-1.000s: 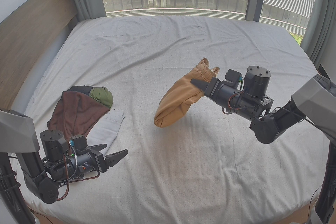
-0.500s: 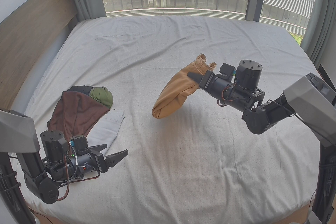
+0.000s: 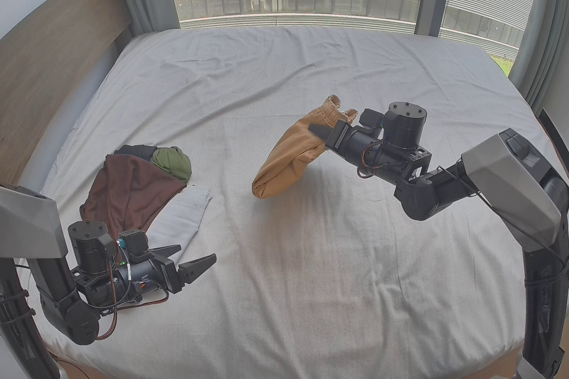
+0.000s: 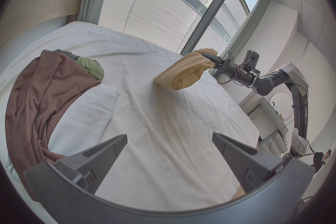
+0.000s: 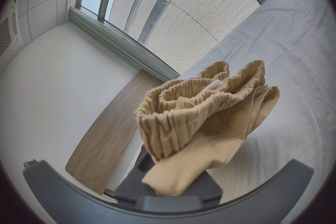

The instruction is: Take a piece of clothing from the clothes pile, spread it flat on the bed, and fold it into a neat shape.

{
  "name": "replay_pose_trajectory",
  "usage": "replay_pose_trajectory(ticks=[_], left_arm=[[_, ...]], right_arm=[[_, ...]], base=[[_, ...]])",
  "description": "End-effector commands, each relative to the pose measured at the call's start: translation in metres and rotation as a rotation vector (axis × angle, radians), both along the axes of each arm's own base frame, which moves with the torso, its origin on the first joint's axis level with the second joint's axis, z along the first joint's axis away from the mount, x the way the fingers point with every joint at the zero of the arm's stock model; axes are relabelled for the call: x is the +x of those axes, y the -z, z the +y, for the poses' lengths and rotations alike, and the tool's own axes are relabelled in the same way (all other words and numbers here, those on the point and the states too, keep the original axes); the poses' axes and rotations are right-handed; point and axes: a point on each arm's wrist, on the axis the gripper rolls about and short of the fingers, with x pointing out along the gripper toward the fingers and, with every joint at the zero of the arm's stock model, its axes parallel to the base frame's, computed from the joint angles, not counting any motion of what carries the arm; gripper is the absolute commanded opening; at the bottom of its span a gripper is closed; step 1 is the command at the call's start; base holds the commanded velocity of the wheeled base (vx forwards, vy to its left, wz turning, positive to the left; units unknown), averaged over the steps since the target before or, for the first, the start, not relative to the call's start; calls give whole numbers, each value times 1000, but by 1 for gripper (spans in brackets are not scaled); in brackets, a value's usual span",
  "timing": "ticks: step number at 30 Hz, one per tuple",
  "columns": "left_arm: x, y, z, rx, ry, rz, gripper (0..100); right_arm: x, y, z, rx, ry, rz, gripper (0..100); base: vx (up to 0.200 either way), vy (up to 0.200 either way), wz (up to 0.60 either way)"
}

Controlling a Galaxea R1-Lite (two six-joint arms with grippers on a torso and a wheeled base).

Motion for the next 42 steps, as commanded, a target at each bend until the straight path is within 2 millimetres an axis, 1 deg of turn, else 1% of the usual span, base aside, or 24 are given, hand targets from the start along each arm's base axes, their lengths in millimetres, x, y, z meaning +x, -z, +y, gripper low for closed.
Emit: replay_pose_trajectory(ticks=[1, 7, 10, 11, 13, 17, 18, 19, 20, 21, 22, 23, 24, 25, 27, 30, 32, 34, 35, 37, 42], left_arm=[[0, 1, 0, -1, 1, 2, 100], [1, 1, 0, 0, -1, 3, 100], [1, 1, 1, -2, -4, 3, 100], [1, 1, 2, -2, -7, 3, 100], [1, 1, 2, -1, -7, 4, 100], [1, 2, 2, -1, -9, 7, 100], [1, 2, 2, -1, -9, 7, 100], [1, 2, 2, 0, -9, 10, 100], [1, 2, 2, 0, -9, 12, 100], [1, 2, 2, 0, -9, 12, 100], [1, 3, 3, 0, -10, 13, 100], [1, 3, 3, 0, -10, 13, 100], [0, 3, 3, 1, -9, 16, 100], [0, 3, 3, 1, -9, 16, 100], [2, 6, 4, 2, -15, 25, 100], [2, 7, 4, 2, -14, 27, 100], [2, 7, 4, 0, -5, 27, 100], [1, 6, 4, -1, -2, 25, 100], [1, 5, 4, -2, 0, 22, 100], [1, 5, 4, -2, 0, 22, 100], [1, 5, 4, -2, 0, 24, 100]], right_arm=[[13, 5, 6, 1, 0, -2, 0], [28, -5, 12, 14, 1, -29, 0], [30, -10, 13, 16, 1, -34, 0], [35, -13, 14, 18, 3, -34, 0], [38, -12, 14, 18, 6, -35, 0], [54, 17, 8, 2, 29, -5, 0], [55, 21, 8, 0, 31, 1, 0], [61, 34, 5, -6, 40, 15, 0], [64, 40, 5, -9, 43, 20, 0], [64, 40, 5, -9, 43, 20, 0], [68, 53, 4, -16, 47, 36, 0], [68, 54, 4, -17, 46, 38, 0], [70, 63, 1, -24, 54, 54, 0], [70, 63, 1, -24, 54, 54, 0], [73, 80, -7, -40, 69, 87, 0], [70, 91, -14, -61, 78, 129, 0], [66, 93, -17, -70, 81, 147, 0], [57, 92, -20, -99, 83, 163, 0], [51, 97, -23, -122, 85, 184, 0], [46, 99, -25, -133, 85, 194, 0], [36, 118, -28, -145, 87, 217, 0]], base=[[0, 0, 0], [0, 0, 0], [0, 0, 0], [0, 0, 0], [0, 0, 0], [0, 0, 0], [0, 0, 0], [0, 0, 0], [0, 0, 0], [0, 0, 0], [0, 0, 0], [0, 0, 0], [0, 0, 0], [0, 0, 0], [0, 0, 0], [0, 0, 0], [0, 0, 0], [0, 0, 0], [0, 0, 0], [0, 0, 0], [0, 0, 0]])
